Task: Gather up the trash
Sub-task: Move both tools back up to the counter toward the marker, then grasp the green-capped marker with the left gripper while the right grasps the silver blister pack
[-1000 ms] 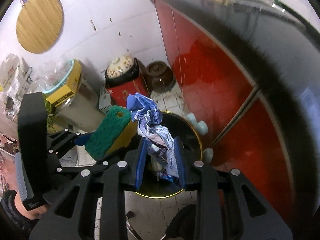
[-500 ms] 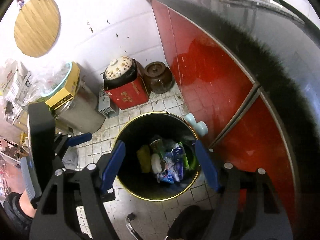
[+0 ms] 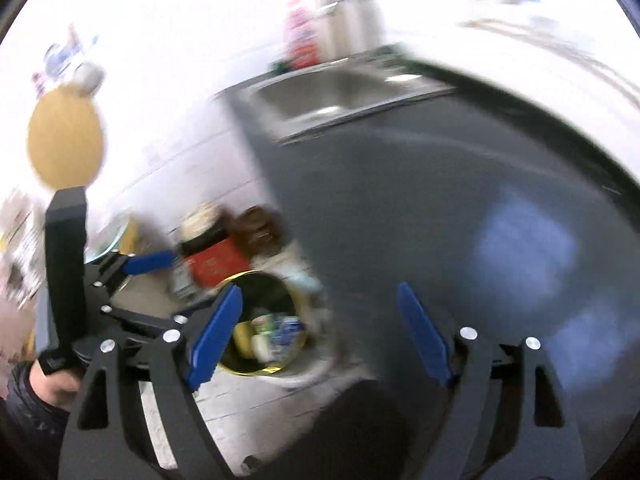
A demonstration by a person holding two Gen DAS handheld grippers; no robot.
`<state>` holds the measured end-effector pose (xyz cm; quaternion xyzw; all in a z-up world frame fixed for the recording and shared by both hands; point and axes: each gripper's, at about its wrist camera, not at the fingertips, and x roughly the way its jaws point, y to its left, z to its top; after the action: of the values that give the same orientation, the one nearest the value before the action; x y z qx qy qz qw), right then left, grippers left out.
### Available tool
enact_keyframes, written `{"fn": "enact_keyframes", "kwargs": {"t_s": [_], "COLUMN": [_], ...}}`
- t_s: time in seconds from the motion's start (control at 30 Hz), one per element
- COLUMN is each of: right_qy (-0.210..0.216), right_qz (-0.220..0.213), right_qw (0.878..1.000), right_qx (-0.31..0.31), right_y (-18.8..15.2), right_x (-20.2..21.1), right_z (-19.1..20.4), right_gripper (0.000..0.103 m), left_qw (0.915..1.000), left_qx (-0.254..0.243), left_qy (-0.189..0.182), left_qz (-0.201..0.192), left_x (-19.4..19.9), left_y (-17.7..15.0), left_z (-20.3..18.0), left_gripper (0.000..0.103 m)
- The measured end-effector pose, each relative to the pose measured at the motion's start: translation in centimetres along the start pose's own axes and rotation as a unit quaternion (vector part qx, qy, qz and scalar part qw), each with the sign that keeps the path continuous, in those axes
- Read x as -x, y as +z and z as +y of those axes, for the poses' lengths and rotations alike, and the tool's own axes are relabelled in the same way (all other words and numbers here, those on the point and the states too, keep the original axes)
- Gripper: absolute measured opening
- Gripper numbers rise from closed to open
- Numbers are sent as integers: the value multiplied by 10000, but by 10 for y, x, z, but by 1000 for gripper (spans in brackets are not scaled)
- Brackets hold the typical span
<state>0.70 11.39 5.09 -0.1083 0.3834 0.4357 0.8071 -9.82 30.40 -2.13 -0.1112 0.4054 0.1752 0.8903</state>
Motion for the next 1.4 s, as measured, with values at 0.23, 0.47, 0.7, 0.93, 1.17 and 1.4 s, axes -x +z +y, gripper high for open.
{"fn": "enact_keyframes", "kwargs": {"t_s": [0.23,0.47,0.7,0.93,1.17,1.4], "right_qy": [-1475,-2263,-2371,-2145,-1916,-1586], "right_qz": [-367,-414,-286,154,580,814], "right_qw": [9820,9565,9492,9588,9689,9811], "right_qx": [-1123,-1793,-2051,-1858,-1453,-757], "right_y": [-74,-159,-192,-173,-129,-76], "right_x": [128,205,216,180,127,75], "right_z": [-145,-227,-285,-360,-450,-528], "right_gripper": [82,83,83,83,83,84], "left_qw": [9905,9726,9643,9651,9733,9833], "left_qx": [-919,-1674,-2059,-2157,-1926,-1536], "left_qy": [-1021,-1603,-1606,-1336,-1018,-761], "left_qz": [-34,168,433,648,727,614], "left_x": [-8,-21,-40,-89,-164,-223], "left_y": [29,17,11,50,107,170], "left_z": [-161,-299,-378,-442,-510,-548], "left_gripper": [94,94,94,94,95,96]}}
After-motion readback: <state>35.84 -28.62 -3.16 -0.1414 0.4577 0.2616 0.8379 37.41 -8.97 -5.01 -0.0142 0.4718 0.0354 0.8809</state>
